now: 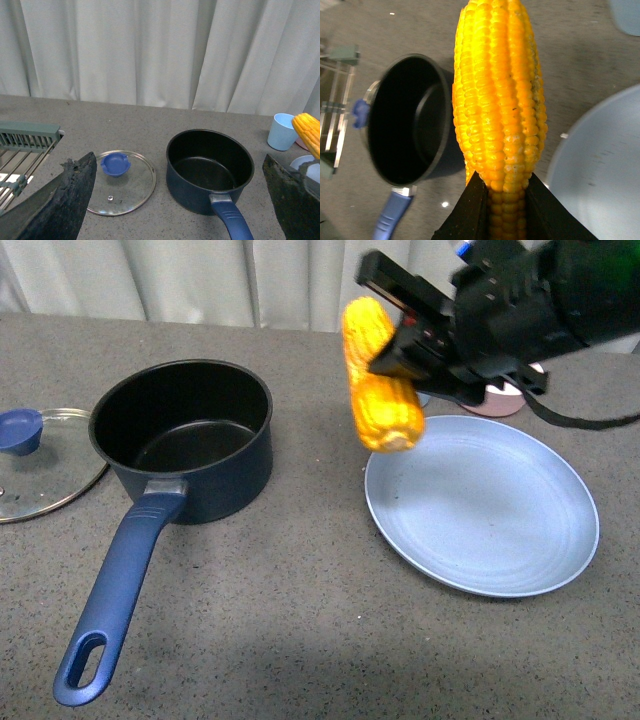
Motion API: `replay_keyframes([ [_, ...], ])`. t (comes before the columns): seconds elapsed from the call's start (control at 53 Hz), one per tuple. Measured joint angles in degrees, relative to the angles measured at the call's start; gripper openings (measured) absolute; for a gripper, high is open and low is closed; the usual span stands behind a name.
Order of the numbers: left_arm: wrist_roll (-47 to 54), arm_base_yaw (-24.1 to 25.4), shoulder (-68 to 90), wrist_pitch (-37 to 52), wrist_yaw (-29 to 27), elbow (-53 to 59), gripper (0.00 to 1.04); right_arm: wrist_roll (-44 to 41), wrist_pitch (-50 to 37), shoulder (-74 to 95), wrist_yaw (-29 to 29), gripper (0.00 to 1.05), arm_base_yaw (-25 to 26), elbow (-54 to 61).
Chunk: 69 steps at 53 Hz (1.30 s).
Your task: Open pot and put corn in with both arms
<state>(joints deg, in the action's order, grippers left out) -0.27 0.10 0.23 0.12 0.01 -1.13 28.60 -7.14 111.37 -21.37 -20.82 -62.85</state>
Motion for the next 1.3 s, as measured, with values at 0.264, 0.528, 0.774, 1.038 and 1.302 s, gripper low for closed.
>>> replay_keyframes([
  [0.264,0.0,0.0,0.0,0.0,0.0,0.0,0.98,8.3,0.8,8.2,-2.1,0.12,-8.8,-14.0],
  [0.528,0.0,0.0,0.0,0.0,0.0,0.0,0.98,10.8,4.4,15.6,-0.8,0.12,-14.3,-23.1],
  [0.774,0.0,0.0,0.0,0.0,0.0,0.0,0.98,10.8,5.7,18.0,0.6,0.12,-14.8,-26.4],
  [1.038,0.0,0.0,0.0,0.0,0.0,0.0,0.98,10.6,5.0,18.8,1.7,0.54,-14.7,-26.7],
  [1.302,0.0,0.0,0.0,0.0,0.0,0.0,0.98,9.0,0.8,16.0,6.5,0.95,-13.6,-21.4],
])
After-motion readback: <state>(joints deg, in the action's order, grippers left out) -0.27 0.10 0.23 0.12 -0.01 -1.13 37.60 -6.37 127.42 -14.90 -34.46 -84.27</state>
